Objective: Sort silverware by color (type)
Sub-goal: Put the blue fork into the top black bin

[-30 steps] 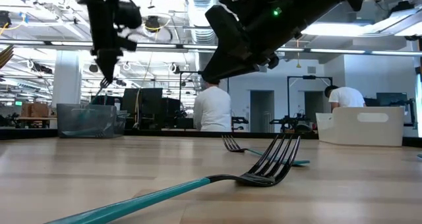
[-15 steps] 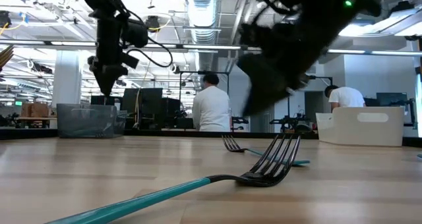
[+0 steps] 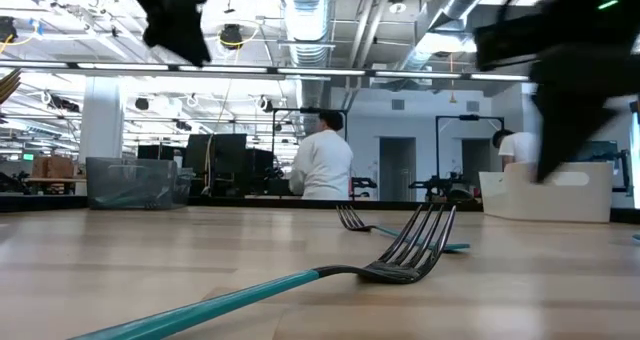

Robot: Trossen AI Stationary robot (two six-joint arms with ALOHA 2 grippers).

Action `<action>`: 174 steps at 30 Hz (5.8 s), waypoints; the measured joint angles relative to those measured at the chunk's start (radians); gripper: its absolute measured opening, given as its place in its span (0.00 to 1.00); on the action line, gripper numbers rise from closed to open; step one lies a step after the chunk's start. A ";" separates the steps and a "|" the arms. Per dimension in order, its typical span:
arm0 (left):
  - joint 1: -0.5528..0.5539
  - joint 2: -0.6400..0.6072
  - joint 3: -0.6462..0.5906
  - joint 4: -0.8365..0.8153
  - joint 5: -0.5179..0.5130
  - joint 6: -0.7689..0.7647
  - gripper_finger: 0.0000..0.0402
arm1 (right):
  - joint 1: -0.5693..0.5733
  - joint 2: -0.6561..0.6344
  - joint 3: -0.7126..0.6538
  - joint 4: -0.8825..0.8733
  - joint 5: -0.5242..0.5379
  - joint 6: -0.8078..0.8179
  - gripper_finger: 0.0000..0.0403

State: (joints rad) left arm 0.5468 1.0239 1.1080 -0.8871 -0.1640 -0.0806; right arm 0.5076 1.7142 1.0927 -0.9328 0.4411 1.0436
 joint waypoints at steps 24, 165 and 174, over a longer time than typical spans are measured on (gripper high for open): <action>-0.705 0.203 0.000 0.033 -0.432 -0.243 0.43 | 0.295 0.006 -0.039 -0.144 -0.395 0.296 0.30; 0.299 0.208 0.002 -0.310 0.050 0.272 0.00 | -0.176 -0.187 -0.269 0.888 0.448 -0.438 0.33; 0.416 0.383 -0.001 -0.198 -0.078 0.338 0.10 | -0.189 -0.187 -0.269 0.910 0.354 -0.431 0.34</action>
State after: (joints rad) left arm 0.9624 1.4073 1.1069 -1.0855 -0.2416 0.2570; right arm 0.3190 1.5272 0.8238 -0.0224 0.7949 0.6122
